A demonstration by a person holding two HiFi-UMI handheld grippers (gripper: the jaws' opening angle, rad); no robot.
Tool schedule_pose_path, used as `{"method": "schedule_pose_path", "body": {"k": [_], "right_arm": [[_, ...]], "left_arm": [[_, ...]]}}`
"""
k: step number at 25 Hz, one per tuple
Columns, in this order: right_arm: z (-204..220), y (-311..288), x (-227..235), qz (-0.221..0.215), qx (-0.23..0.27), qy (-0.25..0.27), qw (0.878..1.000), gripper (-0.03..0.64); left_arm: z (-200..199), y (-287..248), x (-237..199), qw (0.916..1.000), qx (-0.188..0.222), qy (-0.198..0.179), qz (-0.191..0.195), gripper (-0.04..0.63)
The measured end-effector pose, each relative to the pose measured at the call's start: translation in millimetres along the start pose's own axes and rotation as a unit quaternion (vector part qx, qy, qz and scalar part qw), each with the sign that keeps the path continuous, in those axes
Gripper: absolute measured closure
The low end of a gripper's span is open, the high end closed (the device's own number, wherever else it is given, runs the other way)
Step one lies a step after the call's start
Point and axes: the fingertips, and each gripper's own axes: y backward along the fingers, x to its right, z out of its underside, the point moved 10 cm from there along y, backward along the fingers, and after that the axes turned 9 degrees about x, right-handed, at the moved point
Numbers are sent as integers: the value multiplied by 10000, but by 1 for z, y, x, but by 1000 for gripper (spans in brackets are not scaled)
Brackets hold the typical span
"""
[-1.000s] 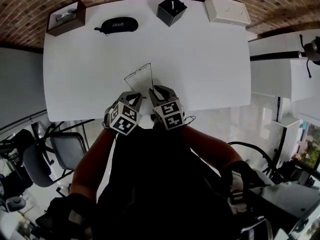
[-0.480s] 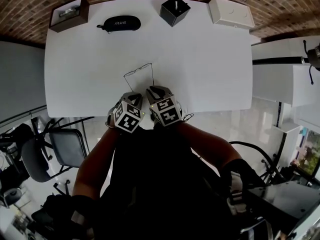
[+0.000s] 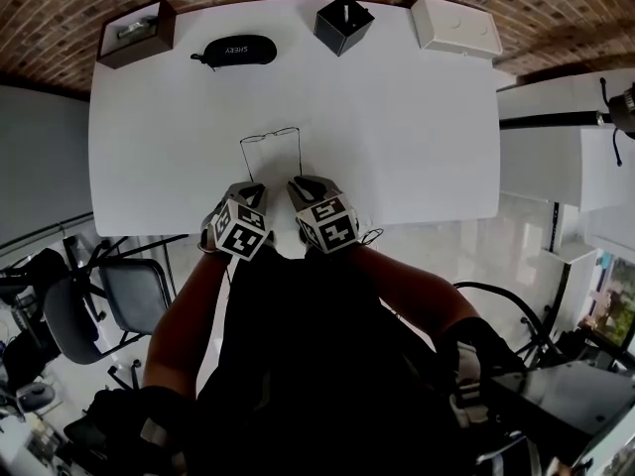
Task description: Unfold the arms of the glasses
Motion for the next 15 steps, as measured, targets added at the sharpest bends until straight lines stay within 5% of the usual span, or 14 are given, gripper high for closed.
{"method": "schedule_pose_path", "body": {"k": [8, 15], "right_arm": [[-5, -1, -8, -328, 252, -120, 9991, 563], [-17, 19, -13, 185, 718, -471, 9961, 561]], "left_arm": [[3, 5, -13, 9998, -20, -141, -119, 583], [7, 29, -39, 9985, 544, -71, 60, 583]]}}
